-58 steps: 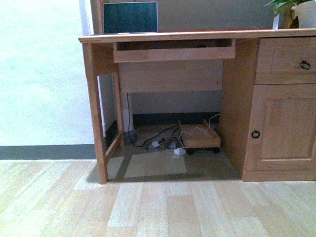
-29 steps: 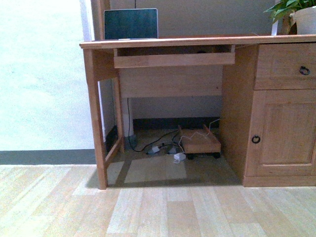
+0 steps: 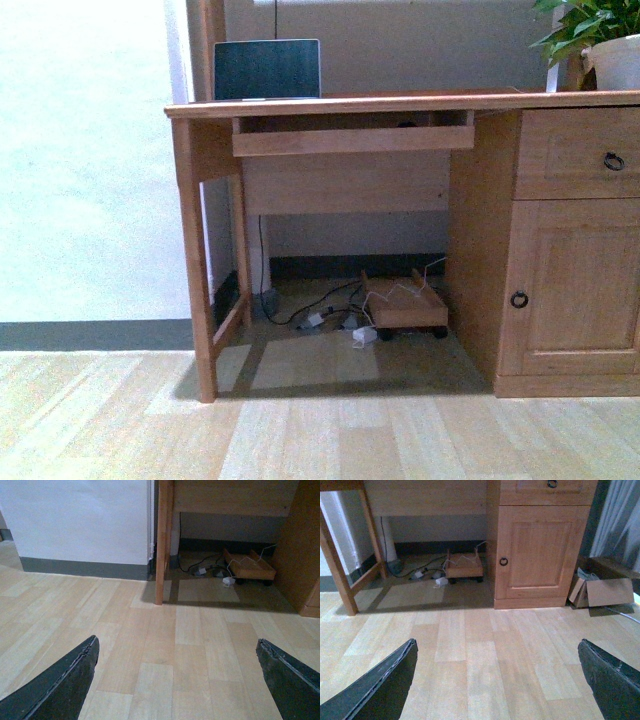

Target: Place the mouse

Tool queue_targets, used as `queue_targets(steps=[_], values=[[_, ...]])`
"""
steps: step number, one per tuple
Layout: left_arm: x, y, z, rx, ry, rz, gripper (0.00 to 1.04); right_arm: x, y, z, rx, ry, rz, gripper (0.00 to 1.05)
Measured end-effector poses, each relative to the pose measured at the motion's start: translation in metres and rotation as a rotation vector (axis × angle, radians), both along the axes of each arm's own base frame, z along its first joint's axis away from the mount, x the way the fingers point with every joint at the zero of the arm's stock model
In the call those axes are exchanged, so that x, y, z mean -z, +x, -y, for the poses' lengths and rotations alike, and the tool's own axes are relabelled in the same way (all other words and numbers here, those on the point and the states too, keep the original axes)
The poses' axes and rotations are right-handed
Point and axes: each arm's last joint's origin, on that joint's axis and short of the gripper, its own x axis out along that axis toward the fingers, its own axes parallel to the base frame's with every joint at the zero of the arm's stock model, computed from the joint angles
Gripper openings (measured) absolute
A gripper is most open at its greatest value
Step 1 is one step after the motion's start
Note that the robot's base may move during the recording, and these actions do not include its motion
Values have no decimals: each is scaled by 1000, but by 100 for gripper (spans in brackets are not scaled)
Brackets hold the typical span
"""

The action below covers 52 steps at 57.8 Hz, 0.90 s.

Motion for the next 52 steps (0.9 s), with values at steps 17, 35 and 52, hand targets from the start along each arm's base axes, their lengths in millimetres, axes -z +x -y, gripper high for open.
queue_targets(steps=[17, 35, 52], values=[[0, 0, 0, 0, 0, 0, 97, 0, 0, 0, 0, 0, 0, 97], [0, 0, 0, 0, 0, 0, 97, 0, 0, 0, 0, 0, 0, 97], [0, 0, 0, 0, 0, 0, 97, 0, 0, 0, 0, 0, 0, 97]])
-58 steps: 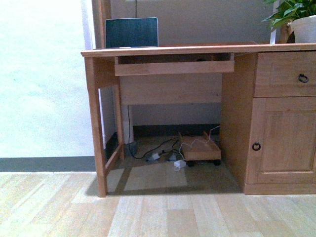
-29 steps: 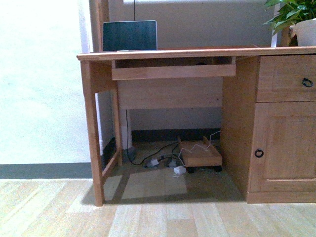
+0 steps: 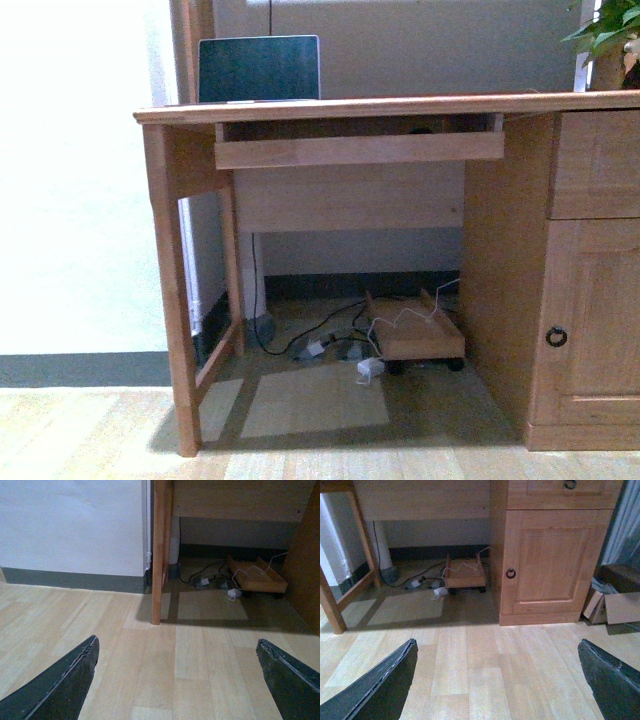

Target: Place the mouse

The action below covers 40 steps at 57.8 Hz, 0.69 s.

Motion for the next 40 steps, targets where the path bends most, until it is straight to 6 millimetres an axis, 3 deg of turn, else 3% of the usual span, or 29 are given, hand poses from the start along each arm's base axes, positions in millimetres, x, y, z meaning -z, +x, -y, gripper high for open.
queue_targets(steps=[40], values=[[0, 0, 0, 0, 0, 0, 97, 0, 0, 0, 0, 0, 0, 97]])
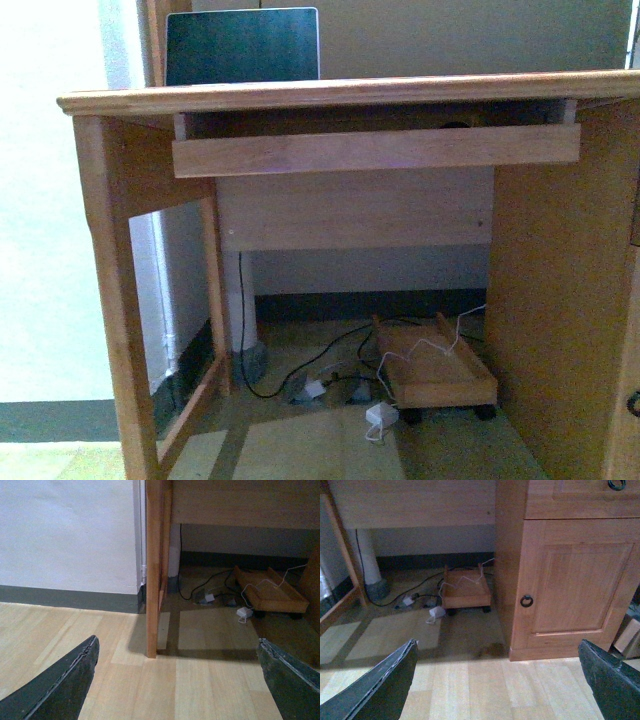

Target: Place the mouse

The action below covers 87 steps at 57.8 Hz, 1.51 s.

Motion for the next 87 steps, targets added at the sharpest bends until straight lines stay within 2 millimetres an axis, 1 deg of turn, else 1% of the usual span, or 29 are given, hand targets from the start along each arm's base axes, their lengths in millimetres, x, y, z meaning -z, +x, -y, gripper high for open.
queue_targets(steps=[87], values=[[0, 0, 0, 0, 0, 0, 97, 0, 0, 0, 0, 0, 0, 97]])
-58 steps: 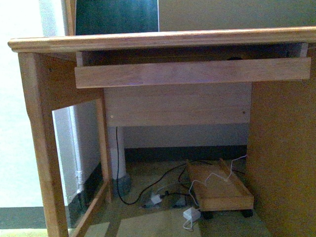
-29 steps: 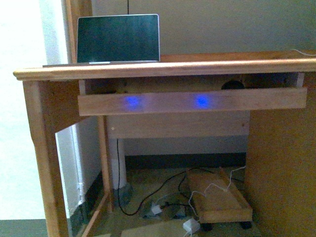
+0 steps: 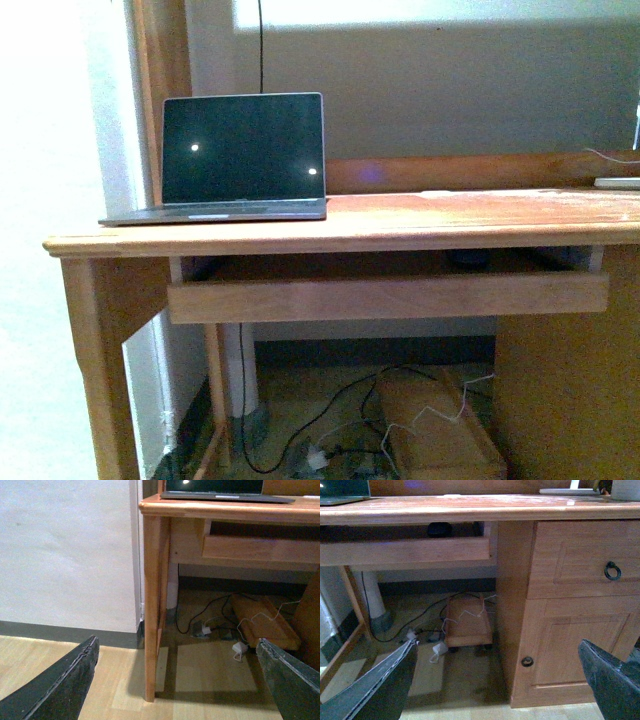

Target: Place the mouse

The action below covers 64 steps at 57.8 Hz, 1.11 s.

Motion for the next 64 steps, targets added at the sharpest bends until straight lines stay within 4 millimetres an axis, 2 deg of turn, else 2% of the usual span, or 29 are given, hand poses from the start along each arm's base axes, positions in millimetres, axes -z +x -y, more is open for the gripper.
queue_targets(steps=[7, 13, 21, 31, 36, 45, 49, 57, 64], values=[[1, 0, 0, -3, -8, -10, 97, 0, 0, 0, 0, 0, 0, 97], [5, 1, 1, -31, -176, -179, 97, 0, 0, 0, 0, 0, 0, 97], [7, 6, 5, 33, -268, -240, 97, 0, 0, 0, 0, 0, 0, 97], [-4, 30, -5, 173, -247, -282, 97, 0, 0, 0, 0, 0, 0, 97], [-15, 51, -14, 221, -164, -262, 97, 0, 0, 0, 0, 0, 0, 97], [-37, 109, -28, 291, 83, -216, 97, 0, 0, 0, 0, 0, 0, 97], [-39, 130, -29, 313, 198, -204, 97, 0, 0, 0, 0, 0, 0, 97], [-42, 182, -26, 363, 583, -111, 97, 0, 0, 0, 0, 0, 0, 97], [-41, 208, -20, 437, 844, -18, 97, 0, 0, 0, 0, 0, 0, 97]])
